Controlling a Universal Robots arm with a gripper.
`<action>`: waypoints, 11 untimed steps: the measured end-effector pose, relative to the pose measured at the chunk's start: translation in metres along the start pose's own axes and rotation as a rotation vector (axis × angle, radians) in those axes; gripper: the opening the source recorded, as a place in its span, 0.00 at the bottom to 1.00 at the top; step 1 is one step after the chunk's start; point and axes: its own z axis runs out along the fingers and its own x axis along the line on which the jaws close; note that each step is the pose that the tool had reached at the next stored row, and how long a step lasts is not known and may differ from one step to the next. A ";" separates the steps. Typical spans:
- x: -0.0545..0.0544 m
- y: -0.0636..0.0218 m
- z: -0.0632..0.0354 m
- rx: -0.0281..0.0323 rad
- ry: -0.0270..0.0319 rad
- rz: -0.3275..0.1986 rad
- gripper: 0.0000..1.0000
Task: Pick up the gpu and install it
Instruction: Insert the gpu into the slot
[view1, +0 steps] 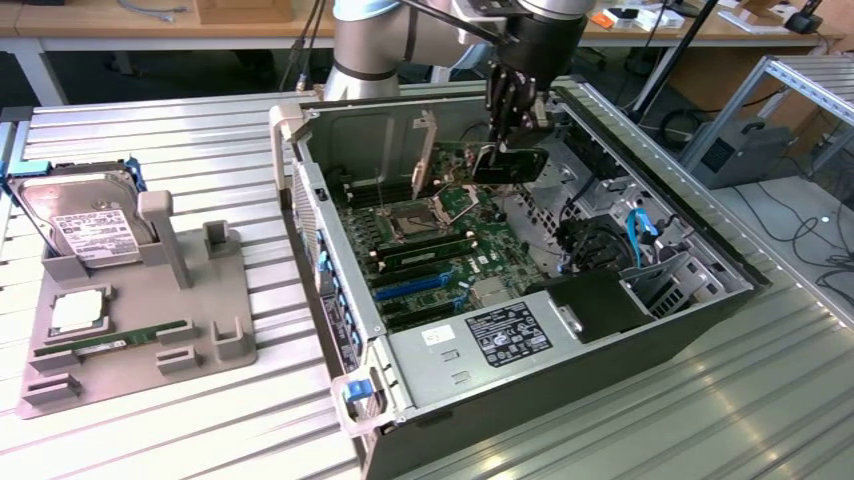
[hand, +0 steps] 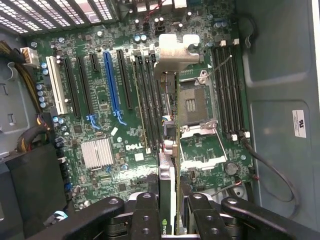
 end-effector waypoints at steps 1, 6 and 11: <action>0.000 0.0000 0.0000 -0.0002 -0.0001 -0.005 0.27; 0.000 0.0000 0.0000 -0.0011 -0.0011 -0.036 0.27; 0.000 0.0000 0.0000 -0.0018 -0.0019 -0.059 0.27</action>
